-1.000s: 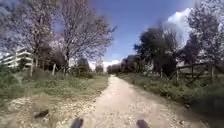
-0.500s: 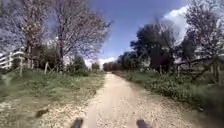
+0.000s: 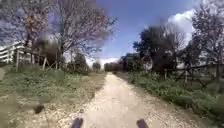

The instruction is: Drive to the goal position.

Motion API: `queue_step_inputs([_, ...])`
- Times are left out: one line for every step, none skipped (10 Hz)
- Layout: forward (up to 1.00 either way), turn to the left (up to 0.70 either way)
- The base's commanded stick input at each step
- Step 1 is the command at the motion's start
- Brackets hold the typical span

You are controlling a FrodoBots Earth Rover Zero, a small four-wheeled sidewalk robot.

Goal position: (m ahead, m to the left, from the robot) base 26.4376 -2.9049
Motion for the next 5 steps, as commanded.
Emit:
queue_step_inputs([0.65, 0.00])
queue_step_inputs([0.65, 0.00])
queue_step_inputs([0.65, 0.00])
queue_step_inputs([0.65, 0.00])
queue_step_inputs([0.65, 0.00])
